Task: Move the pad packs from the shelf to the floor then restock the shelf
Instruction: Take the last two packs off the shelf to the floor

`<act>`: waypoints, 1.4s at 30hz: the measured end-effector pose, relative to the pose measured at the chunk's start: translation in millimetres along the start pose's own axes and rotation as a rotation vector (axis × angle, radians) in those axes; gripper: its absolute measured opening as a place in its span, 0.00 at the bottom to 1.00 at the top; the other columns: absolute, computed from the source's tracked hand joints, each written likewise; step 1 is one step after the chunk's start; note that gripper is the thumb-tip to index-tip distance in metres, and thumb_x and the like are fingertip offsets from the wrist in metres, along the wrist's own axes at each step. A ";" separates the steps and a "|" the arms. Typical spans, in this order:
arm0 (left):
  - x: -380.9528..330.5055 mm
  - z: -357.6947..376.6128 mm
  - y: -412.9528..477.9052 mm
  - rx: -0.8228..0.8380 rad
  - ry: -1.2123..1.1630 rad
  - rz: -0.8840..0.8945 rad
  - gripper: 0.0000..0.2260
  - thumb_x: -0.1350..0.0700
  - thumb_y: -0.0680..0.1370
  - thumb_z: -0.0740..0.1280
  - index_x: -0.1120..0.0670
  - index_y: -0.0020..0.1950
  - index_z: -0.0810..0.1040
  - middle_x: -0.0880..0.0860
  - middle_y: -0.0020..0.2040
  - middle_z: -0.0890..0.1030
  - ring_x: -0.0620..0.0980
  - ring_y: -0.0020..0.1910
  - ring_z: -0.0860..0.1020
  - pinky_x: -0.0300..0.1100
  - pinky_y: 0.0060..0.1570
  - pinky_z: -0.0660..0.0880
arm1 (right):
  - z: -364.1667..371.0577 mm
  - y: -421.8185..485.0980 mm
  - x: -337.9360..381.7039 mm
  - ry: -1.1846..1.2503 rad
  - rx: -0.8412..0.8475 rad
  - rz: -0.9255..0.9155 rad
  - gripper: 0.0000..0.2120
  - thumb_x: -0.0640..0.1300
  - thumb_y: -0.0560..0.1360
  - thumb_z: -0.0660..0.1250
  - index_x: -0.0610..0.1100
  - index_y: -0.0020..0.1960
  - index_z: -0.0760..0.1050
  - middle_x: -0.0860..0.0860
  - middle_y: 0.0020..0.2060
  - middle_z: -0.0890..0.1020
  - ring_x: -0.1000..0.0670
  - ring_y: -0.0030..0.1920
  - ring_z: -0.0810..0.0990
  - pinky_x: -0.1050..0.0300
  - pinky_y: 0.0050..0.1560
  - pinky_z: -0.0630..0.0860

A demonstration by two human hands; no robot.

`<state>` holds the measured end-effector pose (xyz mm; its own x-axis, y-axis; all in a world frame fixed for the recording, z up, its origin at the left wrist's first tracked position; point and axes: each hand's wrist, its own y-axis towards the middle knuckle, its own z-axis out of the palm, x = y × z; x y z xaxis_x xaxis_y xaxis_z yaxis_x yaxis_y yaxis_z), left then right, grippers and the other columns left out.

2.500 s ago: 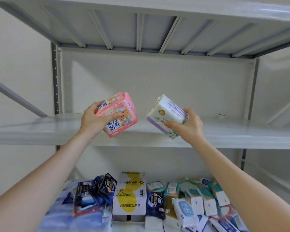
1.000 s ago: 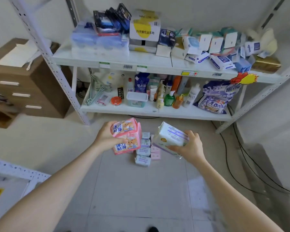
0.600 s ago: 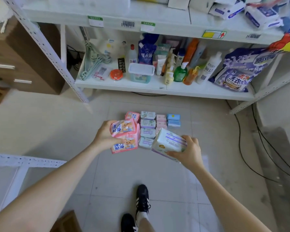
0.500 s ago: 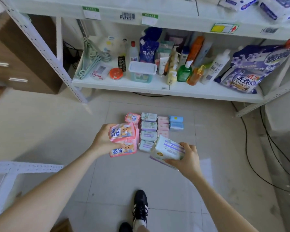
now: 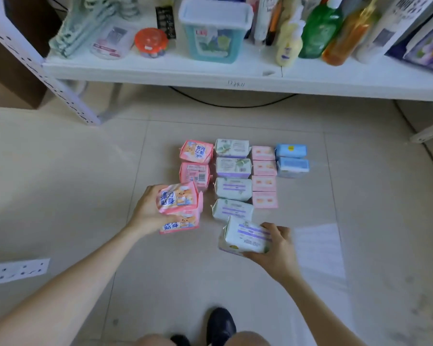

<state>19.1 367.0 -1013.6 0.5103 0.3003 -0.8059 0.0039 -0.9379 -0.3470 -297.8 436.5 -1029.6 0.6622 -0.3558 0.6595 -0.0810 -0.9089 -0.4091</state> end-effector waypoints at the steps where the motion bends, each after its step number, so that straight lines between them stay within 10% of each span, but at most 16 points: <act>1: 18.6 8.2 11.6 0.011 0.007 -0.003 0.27 0.57 0.58 0.84 0.47 0.54 0.79 0.50 0.50 0.83 0.45 0.46 0.82 0.41 0.44 0.78 | 13.8 8.3 -13.1 -0.006 0.004 -0.005 0.39 0.47 0.57 0.83 0.46 0.65 0.72 0.51 0.55 0.66 0.55 0.48 0.73 0.72 0.49 0.64; 6: 92.9 46.8 57.3 0.015 0.024 0.033 0.28 0.56 0.59 0.84 0.54 0.57 0.78 0.52 0.51 0.82 0.51 0.48 0.83 0.51 0.48 0.80 | 74.5 40.2 -68.5 -0.055 0.030 -0.024 0.39 0.52 0.58 0.82 0.49 0.64 0.70 0.53 0.56 0.65 0.63 0.44 0.73 0.68 0.49 0.70; 16: 169.6 91.5 86.6 -0.060 0.001 0.085 0.38 0.55 0.57 0.84 0.46 0.63 0.72 0.43 0.57 0.74 0.40 0.54 0.78 0.37 0.50 0.76 | 135.9 63.7 -124.2 -0.088 -0.002 -0.121 0.40 0.53 0.58 0.81 0.49 0.66 0.69 0.54 0.59 0.64 0.59 0.48 0.74 0.57 0.51 0.78; 23: 176.9 96.5 102.1 -0.059 -0.064 0.023 0.48 0.46 0.50 0.85 0.52 0.66 0.69 0.53 0.60 0.79 0.51 0.56 0.80 0.54 0.54 0.78 | 142.0 68.8 -118.6 0.037 -0.141 -0.133 0.53 0.54 0.57 0.81 0.51 0.74 0.57 0.64 0.56 0.65 0.60 0.56 0.71 0.63 0.47 0.70; 28: 170.8 95.4 102.0 -0.089 -0.089 0.043 0.32 0.35 0.47 0.81 0.32 0.50 0.77 0.36 0.45 0.84 0.36 0.41 0.82 0.34 0.38 0.75 | 142.9 74.0 -119.4 0.071 -0.170 -0.108 0.58 0.52 0.57 0.82 0.48 0.77 0.52 0.57 0.61 0.68 0.56 0.62 0.69 0.64 0.49 0.68; 42: 177.1 97.5 100.8 -0.058 -0.015 -0.003 0.29 0.39 0.53 0.80 0.30 0.51 0.73 0.33 0.48 0.82 0.36 0.45 0.81 0.41 0.43 0.78 | 141.2 64.6 -115.0 -0.028 -0.125 -0.028 0.57 0.58 0.60 0.79 0.54 0.77 0.47 0.54 0.62 0.70 0.57 0.60 0.70 0.52 0.47 0.77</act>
<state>26.0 342.6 -1238.1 0.4976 0.3055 -0.8119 0.0559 -0.9453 -0.3214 -274.0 449.3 -1220.9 0.6855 -0.3255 0.6512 -0.1530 -0.9389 -0.3082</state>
